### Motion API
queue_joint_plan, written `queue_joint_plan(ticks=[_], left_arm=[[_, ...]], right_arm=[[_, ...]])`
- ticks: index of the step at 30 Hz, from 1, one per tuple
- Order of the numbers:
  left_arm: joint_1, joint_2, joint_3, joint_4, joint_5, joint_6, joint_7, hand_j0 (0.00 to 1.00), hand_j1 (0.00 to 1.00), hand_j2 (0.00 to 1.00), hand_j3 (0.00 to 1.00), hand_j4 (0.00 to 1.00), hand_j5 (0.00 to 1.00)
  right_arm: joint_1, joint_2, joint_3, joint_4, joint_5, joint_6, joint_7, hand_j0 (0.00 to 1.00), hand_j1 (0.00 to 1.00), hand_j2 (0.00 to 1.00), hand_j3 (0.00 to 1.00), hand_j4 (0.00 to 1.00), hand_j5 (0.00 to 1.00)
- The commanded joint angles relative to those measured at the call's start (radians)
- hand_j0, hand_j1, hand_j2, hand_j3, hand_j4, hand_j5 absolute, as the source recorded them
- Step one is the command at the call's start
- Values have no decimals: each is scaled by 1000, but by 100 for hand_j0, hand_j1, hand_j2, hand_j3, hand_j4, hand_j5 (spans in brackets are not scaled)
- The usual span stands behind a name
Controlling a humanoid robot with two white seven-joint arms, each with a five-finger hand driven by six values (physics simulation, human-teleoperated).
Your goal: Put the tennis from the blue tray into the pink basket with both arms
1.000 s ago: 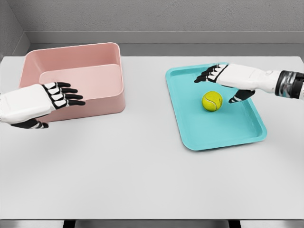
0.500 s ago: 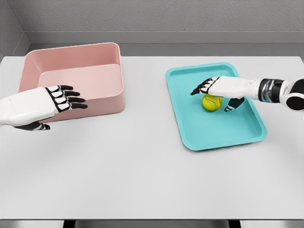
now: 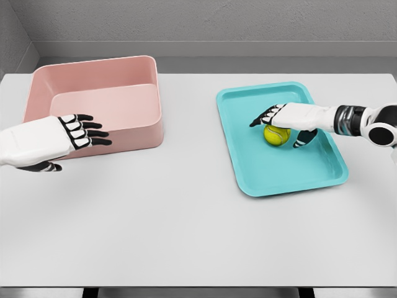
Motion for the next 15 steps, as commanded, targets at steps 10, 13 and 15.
queue_joint_plan(ticks=[10, 13, 15], left_arm=[[-2, 23, -54, 9, -51, 1, -27, 100, 100, 100, 100, 100, 100], [-2, 48, -64, 9, -54, 1, -27, 100, 100, 100, 100, 100, 100], [-2, 61, -65, 8, -52, 1, -27, 100, 100, 100, 100, 100, 100]], right_arm=[[3, 4, -1, -1, 12, 2, -1, 90, 90, 90, 90, 90, 90], [5, 4, -1, -6, 13, 2, 1, 86, 86, 86, 86, 86, 86], [5, 4, -1, -6, 13, 2, 1, 84, 84, 84, 84, 84, 84]])
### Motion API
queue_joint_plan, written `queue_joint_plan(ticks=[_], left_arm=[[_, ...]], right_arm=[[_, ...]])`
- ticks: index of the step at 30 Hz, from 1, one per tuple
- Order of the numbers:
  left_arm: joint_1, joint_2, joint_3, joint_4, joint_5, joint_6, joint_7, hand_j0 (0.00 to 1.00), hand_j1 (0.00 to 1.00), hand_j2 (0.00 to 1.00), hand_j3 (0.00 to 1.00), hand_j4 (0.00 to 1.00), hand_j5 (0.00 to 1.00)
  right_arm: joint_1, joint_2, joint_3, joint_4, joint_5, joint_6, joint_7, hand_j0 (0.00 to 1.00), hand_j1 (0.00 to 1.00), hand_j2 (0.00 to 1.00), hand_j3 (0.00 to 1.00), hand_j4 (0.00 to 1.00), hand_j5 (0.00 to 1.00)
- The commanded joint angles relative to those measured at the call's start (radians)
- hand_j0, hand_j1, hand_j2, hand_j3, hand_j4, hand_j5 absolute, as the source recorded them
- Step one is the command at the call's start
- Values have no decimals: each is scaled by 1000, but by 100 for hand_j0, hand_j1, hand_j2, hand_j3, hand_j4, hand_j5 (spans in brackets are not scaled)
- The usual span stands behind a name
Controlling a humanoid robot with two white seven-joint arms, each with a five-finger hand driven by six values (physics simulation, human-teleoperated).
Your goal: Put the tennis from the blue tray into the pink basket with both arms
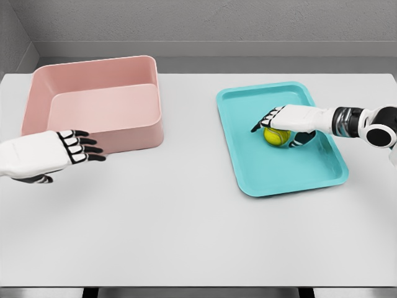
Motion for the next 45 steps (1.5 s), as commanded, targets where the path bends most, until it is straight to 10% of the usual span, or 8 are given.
queue_joint_plan(ticks=[1, 26, 37, 45], left_arm=[[0, 19, -5, -1, 2, 1, -1, 100, 100, 100, 100, 100, 100], [-2, 25, -29, 1, 131, 1, -1, 100, 100, 100, 100, 100, 100], [-2, 51, -26, 2, 120, 1, -14, 100, 100, 100, 100, 100, 100], [-2, 77, -23, 24, 129, 1, -13, 100, 100, 100, 100, 100, 100]], right_arm=[[0, -1, -1, -2, -4, 2, 0, 83, 83, 83, 83, 83, 83], [-8, -4, -33, -24, 2, 2, 0, 49, 49, 49, 49, 49, 49], [15, -116, -63, -379, 6, 2, 0, 49, 49, 49, 49, 49, 49], [26, -42, -53, -504, 56, 2, 4, 49, 49, 49, 49, 49, 49]])
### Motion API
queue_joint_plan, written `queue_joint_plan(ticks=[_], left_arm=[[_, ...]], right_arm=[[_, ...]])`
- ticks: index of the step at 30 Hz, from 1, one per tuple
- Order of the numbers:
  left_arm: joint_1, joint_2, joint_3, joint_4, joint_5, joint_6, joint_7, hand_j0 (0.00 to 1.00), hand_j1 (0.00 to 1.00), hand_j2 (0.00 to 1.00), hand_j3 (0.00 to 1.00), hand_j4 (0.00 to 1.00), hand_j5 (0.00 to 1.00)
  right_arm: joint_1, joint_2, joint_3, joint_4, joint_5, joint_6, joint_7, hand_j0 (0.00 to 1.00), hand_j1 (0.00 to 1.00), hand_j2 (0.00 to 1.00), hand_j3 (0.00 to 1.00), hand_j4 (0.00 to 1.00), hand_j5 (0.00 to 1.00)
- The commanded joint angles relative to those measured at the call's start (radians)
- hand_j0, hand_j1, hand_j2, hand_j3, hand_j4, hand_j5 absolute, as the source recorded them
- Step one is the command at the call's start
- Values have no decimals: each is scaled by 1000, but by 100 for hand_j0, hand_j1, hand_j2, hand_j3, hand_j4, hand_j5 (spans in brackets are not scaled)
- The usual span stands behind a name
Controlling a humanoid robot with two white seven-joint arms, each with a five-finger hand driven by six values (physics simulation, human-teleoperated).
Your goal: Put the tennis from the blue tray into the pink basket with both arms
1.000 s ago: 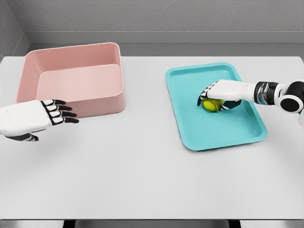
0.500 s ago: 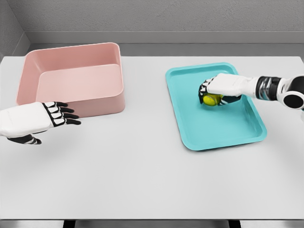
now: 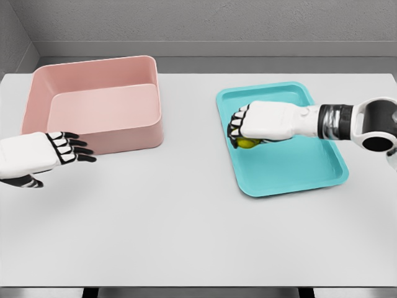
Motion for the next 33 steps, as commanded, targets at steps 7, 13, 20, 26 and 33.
queue_joint_plan(ticks=[7, 13, 20, 26, 33], left_arm=[[0, 16, 0, 10, 11, 1, 1, 100, 100, 100, 100, 100, 100], [0, 25, 0, 10, 12, 1, 4, 100, 100, 100, 100, 100, 100], [0, 30, 0, 10, 12, 1, 7, 100, 100, 100, 100, 100, 100], [0, 30, 0, 8, 12, 1, 7, 100, 100, 100, 100, 100, 100], [0, 32, 0, 8, 12, 1, 7, 100, 100, 100, 100, 100, 100]], right_arm=[[-3, 147, 39, -19, 19, 3, 21, 49, 49, 49, 49, 49, 49], [-2, 216, 103, -12, 47, 3, 22, 49, 49, 49, 49, 49, 49], [-8, 279, 104, 128, 82, 3, 21, 49, 49, 49, 49, 49, 49], [-6, 302, 118, 142, 99, 3, 21, 49, 49, 49, 49, 49, 49], [-5, 307, 132, 142, 100, 3, 21, 50, 50, 50, 50, 50, 50]])
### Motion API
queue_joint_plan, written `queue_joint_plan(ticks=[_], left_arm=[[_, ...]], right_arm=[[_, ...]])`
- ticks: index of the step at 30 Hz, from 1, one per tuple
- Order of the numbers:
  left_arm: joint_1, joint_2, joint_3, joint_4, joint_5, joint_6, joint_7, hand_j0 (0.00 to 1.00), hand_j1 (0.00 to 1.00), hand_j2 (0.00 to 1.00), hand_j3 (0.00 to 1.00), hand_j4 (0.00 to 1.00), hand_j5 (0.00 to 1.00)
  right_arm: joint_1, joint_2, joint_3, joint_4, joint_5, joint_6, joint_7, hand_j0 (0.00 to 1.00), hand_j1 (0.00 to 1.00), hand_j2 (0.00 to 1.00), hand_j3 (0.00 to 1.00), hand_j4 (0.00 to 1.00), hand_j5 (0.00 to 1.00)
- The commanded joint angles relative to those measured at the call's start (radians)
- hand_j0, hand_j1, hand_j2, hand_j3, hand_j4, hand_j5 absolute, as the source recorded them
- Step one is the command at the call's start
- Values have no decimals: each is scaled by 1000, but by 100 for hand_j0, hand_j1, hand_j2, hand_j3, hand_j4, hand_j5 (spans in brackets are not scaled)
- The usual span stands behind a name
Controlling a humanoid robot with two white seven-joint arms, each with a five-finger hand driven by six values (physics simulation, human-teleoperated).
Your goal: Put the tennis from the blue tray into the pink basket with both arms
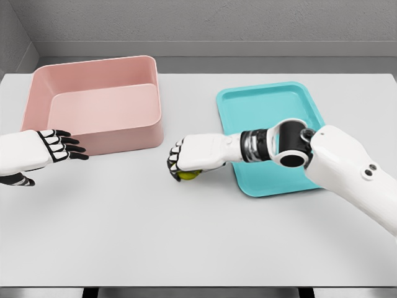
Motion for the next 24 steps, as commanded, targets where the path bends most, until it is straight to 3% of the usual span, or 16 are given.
queue_joint_plan(ticks=[1, 8, 9, 11, 15, 24], left_arm=[[0, 3, 0, 0, 6, 1, 0, 100, 100, 100, 100, 100, 100], [0, 6, 0, 0, 6, 1, 0, 100, 100, 100, 100, 100, 100], [0, 6, 0, 0, 6, 1, 0, 100, 100, 100, 100, 100, 100], [0, 6, 0, 0, 6, 1, 0, 100, 100, 100, 100, 100, 100], [0, 6, 0, 0, 6, 1, 0, 100, 100, 100, 100, 100, 100], [0, 6, 0, -2, 6, 1, 0, 100, 100, 100, 100, 100, 100]], right_arm=[[0, 1, 2, 3, 3, 2, -1, 51, 51, 51, 51, 51, 51], [5, 10, 2, 29, 17, 2, -1, 57, 57, 57, 57, 57, 57], [5, 10, 2, 29, 17, 2, -1, 62, 62, 62, 62, 62, 62], [8, 10, 2, 29, 17, 2, -2, 83, 83, 83, 83, 83, 83], [9, 18, 0, 29, 15, 2, -2, 97, 97, 97, 97, 97, 97], [9, 6, -13, 34, 17, 2, -1, 99, 99, 99, 99, 99, 99]])
